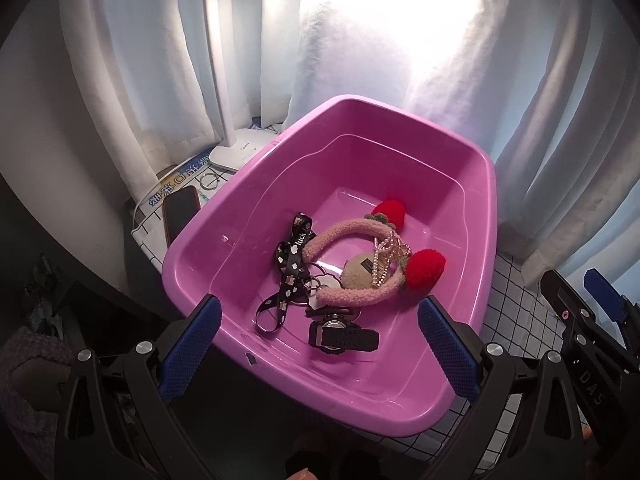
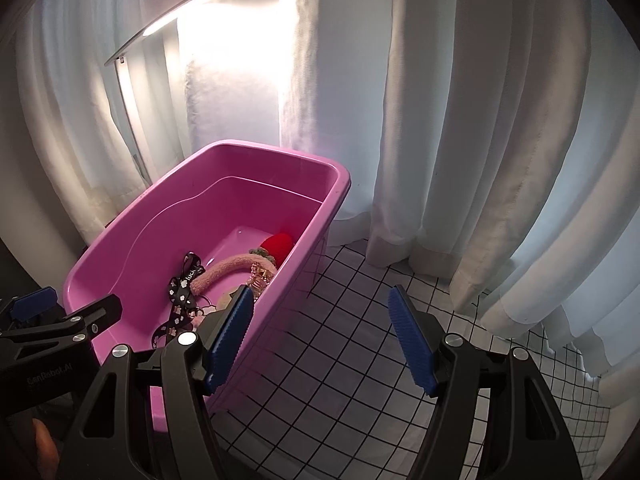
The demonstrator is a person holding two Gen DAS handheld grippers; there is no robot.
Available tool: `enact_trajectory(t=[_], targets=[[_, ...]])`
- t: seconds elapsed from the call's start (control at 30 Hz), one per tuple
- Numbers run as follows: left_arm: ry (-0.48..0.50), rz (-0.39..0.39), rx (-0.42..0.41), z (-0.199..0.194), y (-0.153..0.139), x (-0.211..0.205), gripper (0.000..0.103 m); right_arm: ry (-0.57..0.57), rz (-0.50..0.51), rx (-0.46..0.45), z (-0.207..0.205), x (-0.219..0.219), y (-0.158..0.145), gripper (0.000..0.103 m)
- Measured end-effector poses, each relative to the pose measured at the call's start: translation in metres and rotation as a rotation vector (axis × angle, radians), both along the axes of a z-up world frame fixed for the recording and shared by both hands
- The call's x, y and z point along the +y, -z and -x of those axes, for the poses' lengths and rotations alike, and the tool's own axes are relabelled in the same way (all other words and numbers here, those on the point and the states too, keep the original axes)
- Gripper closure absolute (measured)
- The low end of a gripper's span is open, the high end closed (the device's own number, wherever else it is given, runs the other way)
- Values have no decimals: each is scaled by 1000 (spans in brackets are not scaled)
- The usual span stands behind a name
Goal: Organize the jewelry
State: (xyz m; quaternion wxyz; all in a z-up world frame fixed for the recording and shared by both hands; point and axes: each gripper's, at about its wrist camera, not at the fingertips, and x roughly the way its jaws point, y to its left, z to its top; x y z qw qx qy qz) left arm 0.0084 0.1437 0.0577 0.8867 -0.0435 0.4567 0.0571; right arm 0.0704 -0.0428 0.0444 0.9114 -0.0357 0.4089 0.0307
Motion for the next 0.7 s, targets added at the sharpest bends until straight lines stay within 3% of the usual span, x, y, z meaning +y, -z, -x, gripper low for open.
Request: enact_trajectory(t=[0.7], targets=[[-7, -4, 18, 5, 0, 1, 6, -12, -3, -5, 6, 0, -2, 36]])
